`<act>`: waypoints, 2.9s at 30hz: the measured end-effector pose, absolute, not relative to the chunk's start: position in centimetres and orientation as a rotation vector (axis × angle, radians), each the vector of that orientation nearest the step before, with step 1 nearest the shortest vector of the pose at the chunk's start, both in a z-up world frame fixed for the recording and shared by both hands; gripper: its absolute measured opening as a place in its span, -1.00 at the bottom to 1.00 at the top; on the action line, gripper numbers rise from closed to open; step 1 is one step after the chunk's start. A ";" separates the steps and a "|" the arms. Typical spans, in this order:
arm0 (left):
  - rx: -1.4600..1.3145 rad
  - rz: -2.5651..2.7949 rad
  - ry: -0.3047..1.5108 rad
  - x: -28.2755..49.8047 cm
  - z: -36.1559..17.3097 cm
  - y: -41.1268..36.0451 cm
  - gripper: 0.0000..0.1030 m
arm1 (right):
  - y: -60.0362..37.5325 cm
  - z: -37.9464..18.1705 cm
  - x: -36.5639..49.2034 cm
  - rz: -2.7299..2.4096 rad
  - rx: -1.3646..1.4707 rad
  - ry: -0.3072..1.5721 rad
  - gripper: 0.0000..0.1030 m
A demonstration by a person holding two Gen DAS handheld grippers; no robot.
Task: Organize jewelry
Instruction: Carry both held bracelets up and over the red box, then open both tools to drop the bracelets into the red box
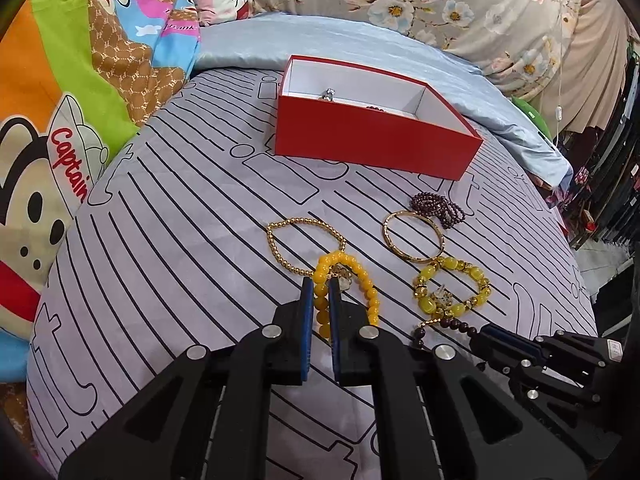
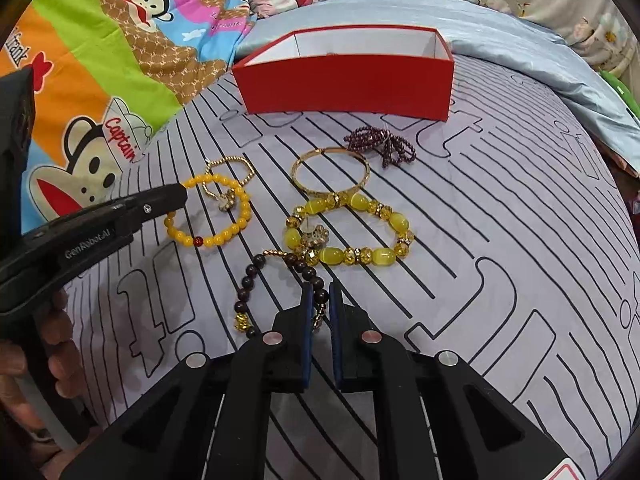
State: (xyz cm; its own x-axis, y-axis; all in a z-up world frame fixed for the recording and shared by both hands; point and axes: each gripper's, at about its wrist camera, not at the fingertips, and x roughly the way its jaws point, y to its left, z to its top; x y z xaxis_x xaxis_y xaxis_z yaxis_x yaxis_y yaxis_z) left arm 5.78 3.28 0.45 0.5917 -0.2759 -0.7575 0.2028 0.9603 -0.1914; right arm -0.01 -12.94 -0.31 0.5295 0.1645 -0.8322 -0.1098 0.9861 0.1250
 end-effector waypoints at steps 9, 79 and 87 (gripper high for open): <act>-0.097 -0.311 0.861 5.3 2.5 3.2 -0.86 | -13.6 3.2 -0.4 0.177 0.087 0.927 -0.85; -0.072 -0.254 0.787 20.7 5.5 -1.3 -0.19 | -17.9 6.1 13.4 0.024 0.169 0.812 -0.30; -0.076 -0.210 0.806 17.1 4.7 0.6 -0.19 | -17.2 5.4 9.3 0.038 0.148 0.832 -0.30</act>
